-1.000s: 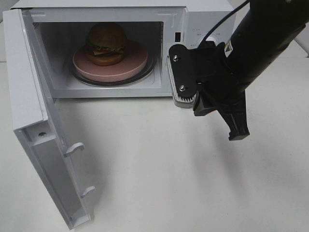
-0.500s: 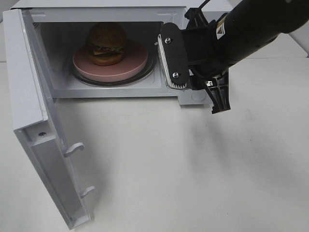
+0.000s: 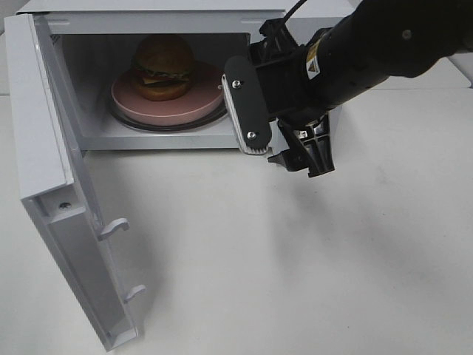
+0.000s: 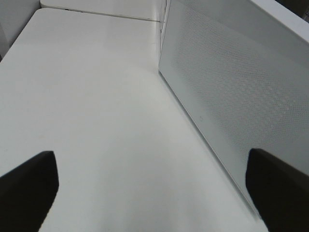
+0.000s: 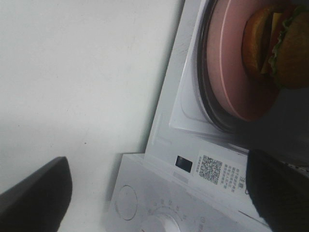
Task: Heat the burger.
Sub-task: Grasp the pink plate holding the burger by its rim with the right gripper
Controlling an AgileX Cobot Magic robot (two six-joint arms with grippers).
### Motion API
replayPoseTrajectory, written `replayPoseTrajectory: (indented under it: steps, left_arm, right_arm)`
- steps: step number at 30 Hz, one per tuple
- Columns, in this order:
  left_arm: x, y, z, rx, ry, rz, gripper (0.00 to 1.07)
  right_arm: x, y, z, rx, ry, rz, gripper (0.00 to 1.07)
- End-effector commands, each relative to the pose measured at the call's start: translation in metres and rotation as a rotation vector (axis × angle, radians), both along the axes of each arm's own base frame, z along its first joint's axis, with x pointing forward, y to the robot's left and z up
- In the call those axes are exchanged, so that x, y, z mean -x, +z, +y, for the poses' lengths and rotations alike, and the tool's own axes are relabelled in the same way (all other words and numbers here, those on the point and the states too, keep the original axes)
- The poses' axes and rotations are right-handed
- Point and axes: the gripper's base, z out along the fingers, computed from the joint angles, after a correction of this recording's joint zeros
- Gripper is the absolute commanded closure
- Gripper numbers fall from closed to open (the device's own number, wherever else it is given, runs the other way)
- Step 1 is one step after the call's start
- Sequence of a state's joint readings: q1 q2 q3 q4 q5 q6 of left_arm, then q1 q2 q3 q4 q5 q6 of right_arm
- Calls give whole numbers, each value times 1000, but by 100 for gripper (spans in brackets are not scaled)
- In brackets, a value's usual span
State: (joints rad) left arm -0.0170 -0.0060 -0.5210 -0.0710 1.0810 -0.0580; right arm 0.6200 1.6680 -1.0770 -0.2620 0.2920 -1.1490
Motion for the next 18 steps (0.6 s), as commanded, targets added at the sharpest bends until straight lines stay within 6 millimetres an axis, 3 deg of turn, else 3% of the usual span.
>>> replayPoseTrajectory:
  steps: [1, 18]
  left_arm:
    - [2, 0, 0, 0, -2, -26, 9]
    - [2, 0, 0, 0, -2, -26, 9]
  right_arm:
    - [-4, -2, 7, -16, -13, -10, 14]
    - [-47, -17, 43, -32, -33, -7, 15]
